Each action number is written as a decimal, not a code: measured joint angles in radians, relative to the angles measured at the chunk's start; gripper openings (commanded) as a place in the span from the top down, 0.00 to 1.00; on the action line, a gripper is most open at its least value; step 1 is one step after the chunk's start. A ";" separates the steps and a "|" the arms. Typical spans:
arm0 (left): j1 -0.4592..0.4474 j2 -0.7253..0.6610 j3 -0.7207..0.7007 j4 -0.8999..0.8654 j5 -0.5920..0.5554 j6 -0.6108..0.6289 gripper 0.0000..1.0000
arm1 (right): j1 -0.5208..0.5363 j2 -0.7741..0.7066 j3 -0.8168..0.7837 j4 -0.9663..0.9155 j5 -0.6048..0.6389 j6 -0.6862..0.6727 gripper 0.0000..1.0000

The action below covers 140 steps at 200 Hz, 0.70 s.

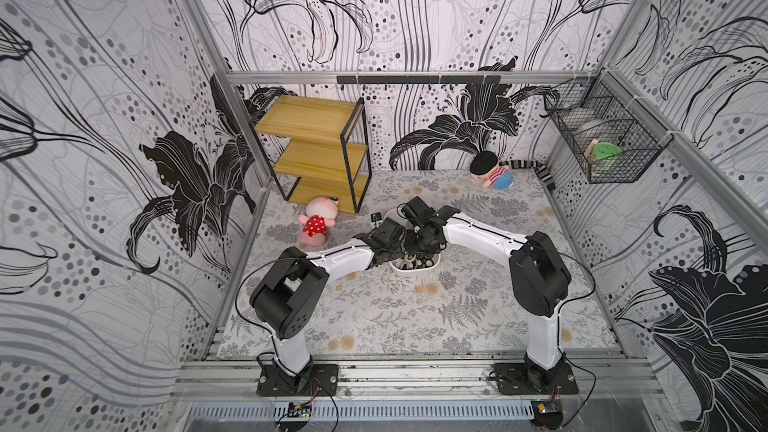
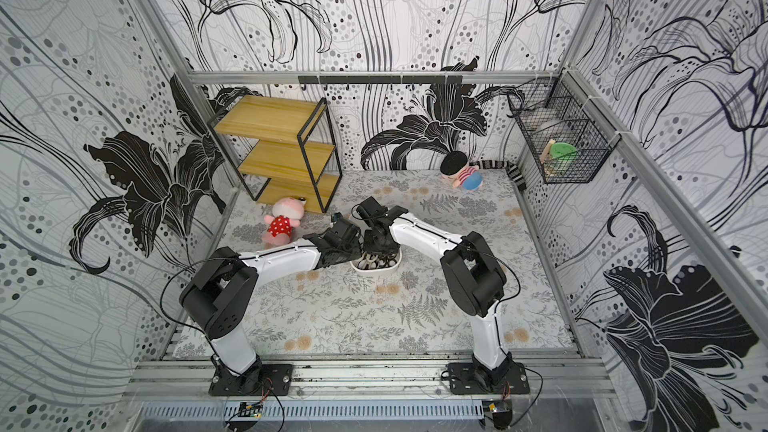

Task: Take the scissors out of the storage box
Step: Pick up the storage box at the center of the board.

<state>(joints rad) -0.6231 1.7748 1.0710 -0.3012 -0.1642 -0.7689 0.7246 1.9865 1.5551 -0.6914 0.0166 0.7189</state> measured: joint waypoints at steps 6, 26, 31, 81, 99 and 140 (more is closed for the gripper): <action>0.000 0.000 0.000 0.000 0.000 0.000 1.00 | 0.000 0.000 -0.002 0.000 0.000 0.000 0.69; 0.000 0.000 0.000 0.000 0.000 -0.001 1.00 | 0.000 0.005 -0.002 0.002 0.000 0.000 0.69; 0.000 0.000 0.000 0.000 0.000 -0.001 1.00 | 0.000 0.007 -0.002 0.003 0.000 0.001 0.69; 0.000 -0.001 -0.002 0.002 0.000 -0.001 1.00 | 0.000 0.022 -0.002 0.004 0.000 0.010 0.82; 0.000 -0.002 -0.002 0.002 0.000 -0.001 1.00 | 0.000 0.029 -0.002 0.004 0.005 0.018 0.93; 0.000 -0.005 -0.010 0.010 0.000 -0.002 1.00 | 0.000 0.031 -0.008 -0.008 0.014 0.022 1.00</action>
<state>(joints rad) -0.6231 1.7695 1.0611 -0.2913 -0.1646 -0.7704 0.7246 2.0174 1.5471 -0.6994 0.0307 0.7410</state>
